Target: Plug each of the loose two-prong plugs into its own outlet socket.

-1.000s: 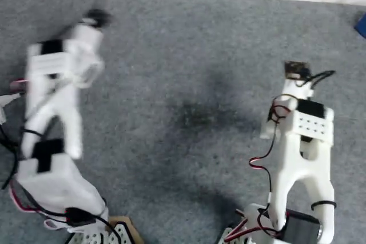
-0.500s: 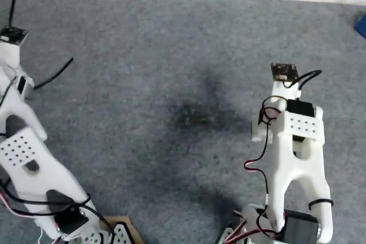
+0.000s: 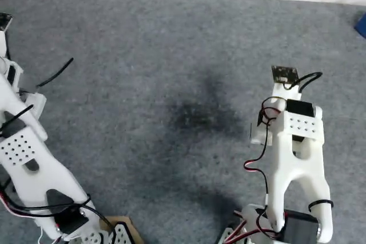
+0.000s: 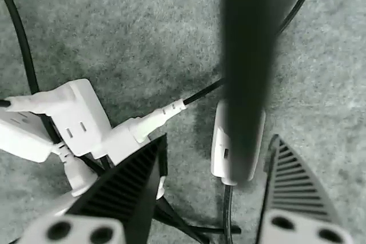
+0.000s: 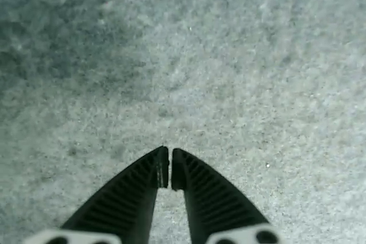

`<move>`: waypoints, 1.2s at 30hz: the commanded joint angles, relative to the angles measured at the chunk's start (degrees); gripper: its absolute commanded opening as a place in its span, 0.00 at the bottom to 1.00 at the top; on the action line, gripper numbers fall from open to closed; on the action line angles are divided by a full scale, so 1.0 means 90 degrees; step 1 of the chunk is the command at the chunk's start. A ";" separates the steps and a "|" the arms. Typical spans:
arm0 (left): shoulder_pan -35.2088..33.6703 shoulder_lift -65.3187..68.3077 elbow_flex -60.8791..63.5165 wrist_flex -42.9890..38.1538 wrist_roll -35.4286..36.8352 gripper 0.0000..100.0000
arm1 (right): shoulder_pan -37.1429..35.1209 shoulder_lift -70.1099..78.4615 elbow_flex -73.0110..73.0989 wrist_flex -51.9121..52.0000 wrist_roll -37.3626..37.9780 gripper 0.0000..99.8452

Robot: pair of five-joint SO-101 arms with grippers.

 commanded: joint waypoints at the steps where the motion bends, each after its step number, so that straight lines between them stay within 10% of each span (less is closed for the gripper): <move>1: -0.0024 -0.0142 -0.0239 0.0127 0.0098 0.27 | -0.0044 -0.0337 -0.0093 0.0054 -0.0107 0.01; 12: 0.0611 -0.3766 0.0874 0.0176 0.1778 0.13 | -0.0982 -0.5016 0.0484 0.0933 0.0137 0.01; 25: 0.4068 -1.1658 0.9216 -0.0381 0.2090 0.03 | -0.1206 -0.6755 0.2789 0.0024 0.0332 0.01; 36: 0.5123 -1.5663 1.4129 -0.1905 0.1729 0.02 | -0.1177 -0.8239 0.4469 -0.0728 0.0107 0.01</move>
